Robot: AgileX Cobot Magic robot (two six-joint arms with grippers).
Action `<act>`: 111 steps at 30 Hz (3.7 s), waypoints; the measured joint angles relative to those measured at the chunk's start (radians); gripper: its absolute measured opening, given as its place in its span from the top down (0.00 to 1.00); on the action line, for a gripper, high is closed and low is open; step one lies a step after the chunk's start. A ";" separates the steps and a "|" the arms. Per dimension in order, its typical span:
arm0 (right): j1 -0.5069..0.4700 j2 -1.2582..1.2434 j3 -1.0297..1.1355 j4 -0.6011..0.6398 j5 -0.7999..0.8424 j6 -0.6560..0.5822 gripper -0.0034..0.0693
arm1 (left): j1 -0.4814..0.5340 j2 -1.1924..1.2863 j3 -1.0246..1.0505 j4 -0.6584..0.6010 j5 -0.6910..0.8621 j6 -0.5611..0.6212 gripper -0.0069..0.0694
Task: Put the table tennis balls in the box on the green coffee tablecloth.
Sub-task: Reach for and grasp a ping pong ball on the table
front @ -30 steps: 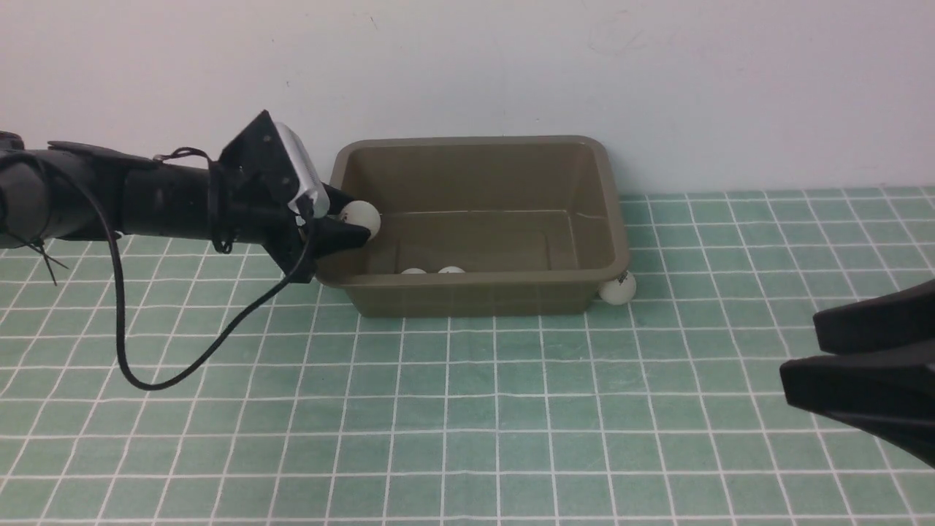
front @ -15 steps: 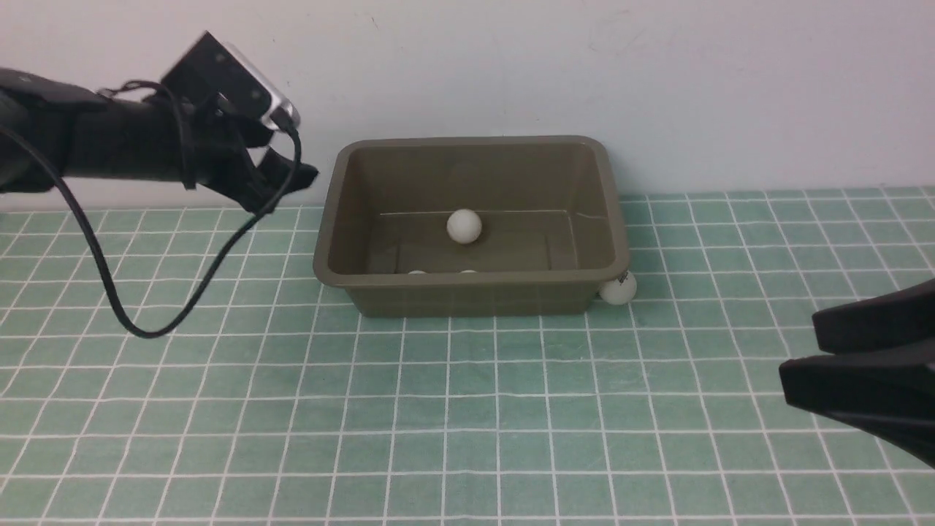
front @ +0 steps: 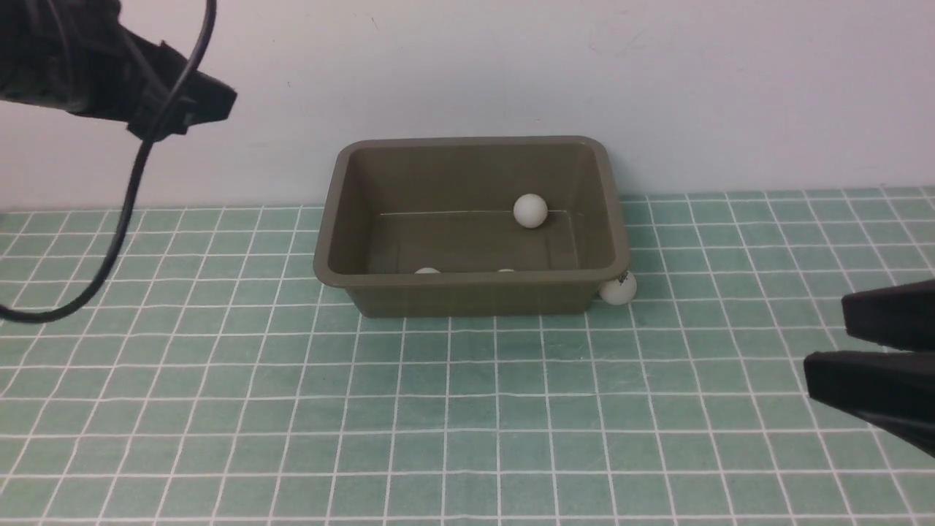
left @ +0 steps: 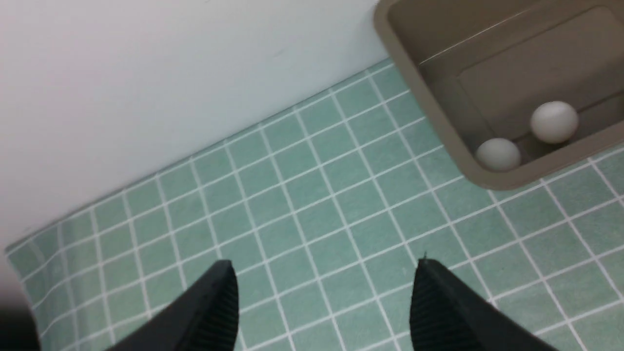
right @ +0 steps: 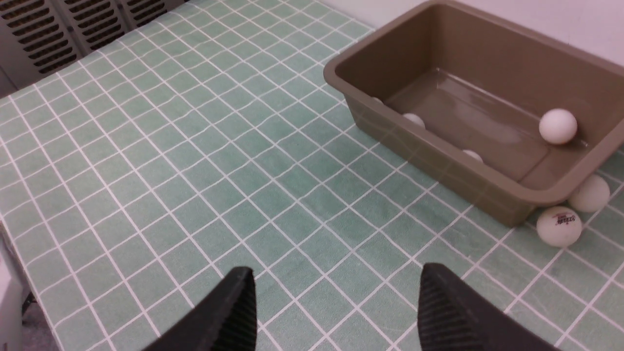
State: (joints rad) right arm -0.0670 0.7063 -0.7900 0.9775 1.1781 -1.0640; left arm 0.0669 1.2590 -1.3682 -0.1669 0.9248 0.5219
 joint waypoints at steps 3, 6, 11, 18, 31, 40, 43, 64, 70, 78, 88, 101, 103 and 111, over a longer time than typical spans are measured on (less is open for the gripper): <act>0.000 -0.009 0.000 -0.020 -0.028 0.010 0.39 | 0.000 -0.037 0.000 0.030 0.027 -0.045 0.35; 0.000 -0.011 0.000 -0.041 -0.078 0.025 0.39 | 0.000 -0.060 0.000 0.036 0.052 -0.061 0.35; 0.000 -0.008 0.000 -0.118 -0.240 0.079 0.39 | 0.000 -0.087 0.000 0.040 0.112 -0.088 0.35; 0.000 0.061 -0.019 -0.154 -0.291 0.143 0.39 | 0.000 -0.110 0.000 0.018 0.144 -0.106 0.35; 0.000 0.323 -0.100 -0.166 -0.308 0.128 0.39 | 0.000 -0.231 0.000 -0.027 0.183 -0.107 0.35; 0.003 0.492 -0.107 -0.140 -0.351 0.022 0.39 | 0.000 -0.312 0.000 -0.041 0.198 -0.107 0.35; 0.039 0.626 -0.140 -0.095 -0.356 -0.047 0.39 | 0.000 -0.336 0.000 -0.072 0.203 -0.107 0.35; 0.130 1.227 -0.549 -0.076 -0.339 -0.258 0.34 | 0.000 -0.340 0.000 -0.185 0.224 -0.029 0.35; 0.130 1.307 -0.582 -0.072 -0.333 -0.281 0.24 | 0.000 -0.340 0.000 -0.185 0.226 -0.028 0.35; 0.130 1.354 -0.603 -0.003 -0.344 -0.343 0.23 | 0.000 -0.340 0.000 -0.185 0.226 -0.028 0.35; 0.159 1.435 -0.665 0.019 -0.377 -0.365 0.23 | 0.000 -0.340 0.000 -0.183 0.226 -0.028 0.35; 0.161 1.486 -0.679 0.084 -0.429 -0.368 0.31 | 0.000 -0.339 0.000 -0.182 0.221 -0.028 0.35; 0.161 1.486 -0.679 0.095 -0.434 -0.365 0.39 | 0.000 -0.339 0.000 -0.182 0.220 -0.028 0.35; 0.107 1.460 -0.680 0.071 -0.429 -0.334 0.51 | 0.000 -0.339 0.000 -0.182 0.218 -0.028 0.35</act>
State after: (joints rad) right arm 0.0400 2.1659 -1.4699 1.0487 0.7488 -1.3981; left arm 0.0669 0.9197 -1.3682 -0.3492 1.1424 0.4937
